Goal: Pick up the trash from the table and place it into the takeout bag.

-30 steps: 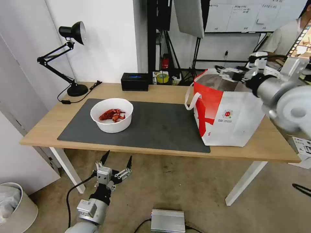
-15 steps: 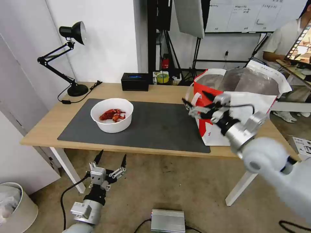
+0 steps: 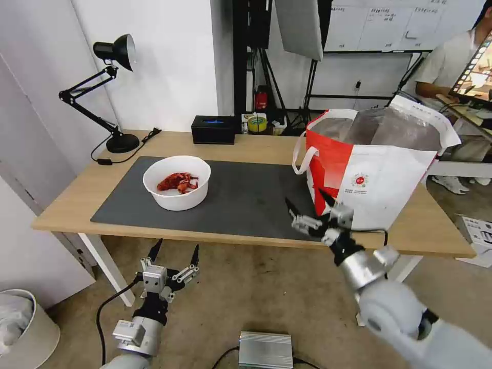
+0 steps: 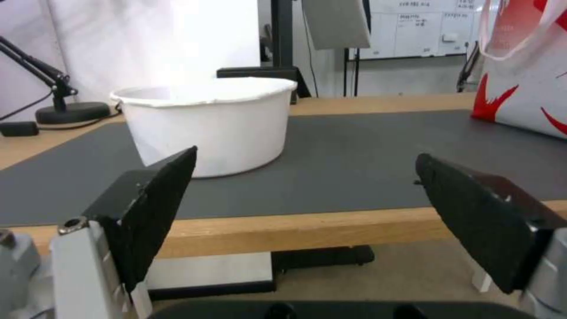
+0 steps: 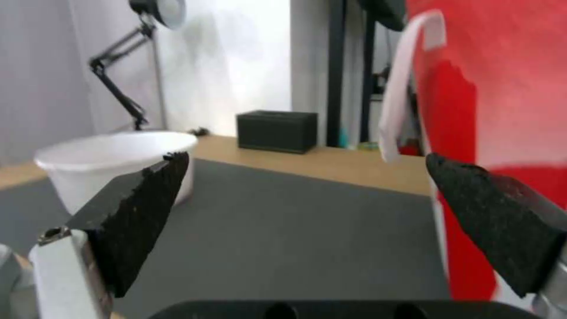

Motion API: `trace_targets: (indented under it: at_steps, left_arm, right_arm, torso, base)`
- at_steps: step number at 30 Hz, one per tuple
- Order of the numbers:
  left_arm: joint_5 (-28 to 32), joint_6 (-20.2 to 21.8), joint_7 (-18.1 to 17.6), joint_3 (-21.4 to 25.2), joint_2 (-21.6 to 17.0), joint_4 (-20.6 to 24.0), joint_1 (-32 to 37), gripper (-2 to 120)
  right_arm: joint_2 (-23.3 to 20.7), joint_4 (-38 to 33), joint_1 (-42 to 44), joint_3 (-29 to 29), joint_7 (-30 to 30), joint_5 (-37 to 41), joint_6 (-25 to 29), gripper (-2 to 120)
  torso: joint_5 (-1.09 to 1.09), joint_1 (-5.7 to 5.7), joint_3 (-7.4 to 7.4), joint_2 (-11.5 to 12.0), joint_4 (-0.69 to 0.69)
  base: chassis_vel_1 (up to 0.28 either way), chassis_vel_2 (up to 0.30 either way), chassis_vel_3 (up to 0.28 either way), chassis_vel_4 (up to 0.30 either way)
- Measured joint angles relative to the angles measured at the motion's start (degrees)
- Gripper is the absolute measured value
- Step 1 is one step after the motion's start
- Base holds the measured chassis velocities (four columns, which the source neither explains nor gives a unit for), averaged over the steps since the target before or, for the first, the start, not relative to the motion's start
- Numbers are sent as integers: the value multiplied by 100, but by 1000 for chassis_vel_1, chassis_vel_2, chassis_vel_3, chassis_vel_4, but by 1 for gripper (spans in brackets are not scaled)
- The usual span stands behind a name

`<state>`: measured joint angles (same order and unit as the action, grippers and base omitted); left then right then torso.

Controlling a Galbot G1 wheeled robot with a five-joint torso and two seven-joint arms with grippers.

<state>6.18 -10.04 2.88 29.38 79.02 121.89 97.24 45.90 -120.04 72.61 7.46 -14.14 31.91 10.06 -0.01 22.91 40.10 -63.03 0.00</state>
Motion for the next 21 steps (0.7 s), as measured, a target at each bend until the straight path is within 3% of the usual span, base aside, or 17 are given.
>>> trace_targets:
  at_steps: [10,21]
  left_arm:
    - [-19,9,-1,-29,30,-15,19,100]
    - [-20,0,-2,-29,42,0,32,100]
  right_arm:
    - [396,257,657,22,-309,-842,330,100]
    - [373,166,773,104,-376,-885,338,100]
  torso:
    - [1,0,0,0,0]
    - [0,0,1,0,0]
  base:
    - [0,0,0,0]
    - [0,0,0,0]
